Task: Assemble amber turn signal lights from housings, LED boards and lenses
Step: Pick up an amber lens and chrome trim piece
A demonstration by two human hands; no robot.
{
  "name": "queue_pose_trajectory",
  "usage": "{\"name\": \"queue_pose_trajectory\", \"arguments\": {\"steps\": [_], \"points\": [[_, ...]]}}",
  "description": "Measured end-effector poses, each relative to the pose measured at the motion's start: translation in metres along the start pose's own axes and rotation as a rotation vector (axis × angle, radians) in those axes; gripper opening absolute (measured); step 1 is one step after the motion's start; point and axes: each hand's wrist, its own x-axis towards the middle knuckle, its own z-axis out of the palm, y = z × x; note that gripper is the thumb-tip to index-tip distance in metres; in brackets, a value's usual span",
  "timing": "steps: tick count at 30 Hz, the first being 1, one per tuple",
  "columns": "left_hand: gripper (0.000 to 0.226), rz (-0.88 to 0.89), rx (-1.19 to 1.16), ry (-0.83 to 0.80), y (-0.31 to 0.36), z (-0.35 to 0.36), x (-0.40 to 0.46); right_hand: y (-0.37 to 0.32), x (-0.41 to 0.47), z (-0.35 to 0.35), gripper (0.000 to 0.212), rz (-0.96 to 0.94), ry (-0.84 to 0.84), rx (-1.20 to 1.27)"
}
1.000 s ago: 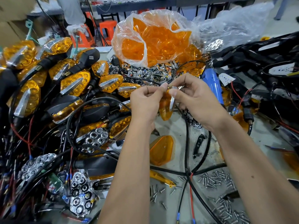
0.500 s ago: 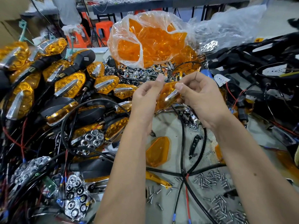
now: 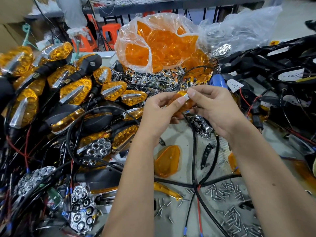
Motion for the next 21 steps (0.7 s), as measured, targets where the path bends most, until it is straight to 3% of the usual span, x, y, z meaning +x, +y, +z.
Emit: {"name": "queue_pose_trajectory", "arguments": {"steps": [9, 14, 18, 21], "points": [[0.018, 0.042, 0.132, 0.002, -0.002, -0.009, 0.0, 0.0, -0.002, 0.003, 0.01, 0.049, -0.082, -0.072], [0.011, 0.064, 0.124, -0.045, -0.003, -0.011, 0.0, -0.005, -0.004, 0.002, 0.023, 0.058, -0.162, -0.055], [0.009, 0.064, 0.107, -0.078, -0.002, -0.013, 0.0, -0.005, -0.004, 0.002, 0.006, 0.026, -0.203, -0.154], [0.011, 0.066, 0.08, -0.085, 0.001, -0.014, 0.0, -0.007, -0.005, 0.003, 0.005, 0.0, -0.207, -0.173]]}}
